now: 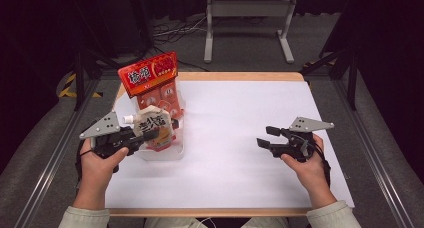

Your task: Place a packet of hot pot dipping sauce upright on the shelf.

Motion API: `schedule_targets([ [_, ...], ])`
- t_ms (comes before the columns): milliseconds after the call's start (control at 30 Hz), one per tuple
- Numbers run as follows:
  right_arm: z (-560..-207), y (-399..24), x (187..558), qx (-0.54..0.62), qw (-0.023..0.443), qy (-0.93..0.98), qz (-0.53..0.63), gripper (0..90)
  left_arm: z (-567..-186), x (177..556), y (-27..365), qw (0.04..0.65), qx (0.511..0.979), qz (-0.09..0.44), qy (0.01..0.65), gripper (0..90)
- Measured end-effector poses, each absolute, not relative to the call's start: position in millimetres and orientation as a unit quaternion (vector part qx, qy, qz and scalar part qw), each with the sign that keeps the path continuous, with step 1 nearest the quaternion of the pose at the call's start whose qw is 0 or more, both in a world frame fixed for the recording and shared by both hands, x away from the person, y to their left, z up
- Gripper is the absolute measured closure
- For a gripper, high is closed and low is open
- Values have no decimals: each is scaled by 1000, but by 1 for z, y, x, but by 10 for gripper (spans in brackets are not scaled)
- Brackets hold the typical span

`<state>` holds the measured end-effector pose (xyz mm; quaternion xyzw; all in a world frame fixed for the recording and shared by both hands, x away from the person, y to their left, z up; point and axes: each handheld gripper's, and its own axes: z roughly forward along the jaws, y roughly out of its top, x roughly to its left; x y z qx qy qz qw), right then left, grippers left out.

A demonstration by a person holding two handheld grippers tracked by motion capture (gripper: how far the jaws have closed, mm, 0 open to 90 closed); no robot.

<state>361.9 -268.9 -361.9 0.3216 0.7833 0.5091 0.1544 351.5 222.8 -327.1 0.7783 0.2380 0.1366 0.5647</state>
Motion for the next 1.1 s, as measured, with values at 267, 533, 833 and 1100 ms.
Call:
schedule_targets([
  [267,-365,-271,364,327,157,783,505,410,-334,358,228,547,779,167,256,834],
  [533,-367,-272,366,331,155,782,506,408,-347,366,232,546,780,177,249,836],
  [833,-368,-273,367,333,154,781,506,404,-362,374,231,541,785,162,254,838],
  [1100,-369,-274,367,336,149,777,512,398,-379,378,233,533,789,145,269,838],
])
